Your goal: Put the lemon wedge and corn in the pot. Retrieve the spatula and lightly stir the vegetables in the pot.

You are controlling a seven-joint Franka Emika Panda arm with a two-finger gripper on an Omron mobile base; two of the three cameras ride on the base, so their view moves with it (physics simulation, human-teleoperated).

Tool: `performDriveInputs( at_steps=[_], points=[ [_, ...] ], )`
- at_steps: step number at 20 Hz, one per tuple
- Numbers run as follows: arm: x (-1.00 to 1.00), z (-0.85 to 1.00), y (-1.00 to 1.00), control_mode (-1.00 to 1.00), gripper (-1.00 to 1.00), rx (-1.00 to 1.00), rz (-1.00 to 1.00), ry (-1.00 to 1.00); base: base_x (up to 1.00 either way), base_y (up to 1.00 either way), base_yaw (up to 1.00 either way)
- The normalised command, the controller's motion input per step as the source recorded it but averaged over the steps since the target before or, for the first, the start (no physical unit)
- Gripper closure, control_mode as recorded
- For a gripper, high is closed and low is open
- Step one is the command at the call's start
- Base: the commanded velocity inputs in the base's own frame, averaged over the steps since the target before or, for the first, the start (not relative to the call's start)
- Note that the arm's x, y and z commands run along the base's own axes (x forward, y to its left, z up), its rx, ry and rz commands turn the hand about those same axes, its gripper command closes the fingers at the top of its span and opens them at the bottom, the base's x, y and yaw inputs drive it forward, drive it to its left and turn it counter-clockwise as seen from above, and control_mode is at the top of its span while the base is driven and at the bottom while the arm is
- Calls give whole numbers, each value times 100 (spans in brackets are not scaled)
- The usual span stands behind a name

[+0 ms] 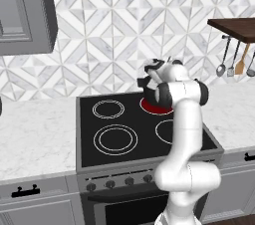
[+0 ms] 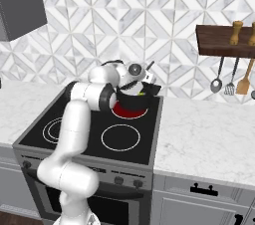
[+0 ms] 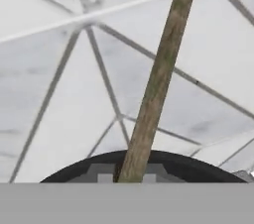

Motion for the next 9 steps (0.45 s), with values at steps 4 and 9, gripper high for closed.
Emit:
performDriveInputs(
  at_steps=[4,9],
  points=[
    [2,-18,6,-100,100,-4,0,-38,0,0,0],
    [-40,-56,0,-100,100,-8,0,-7,0,0,0]
  ],
)
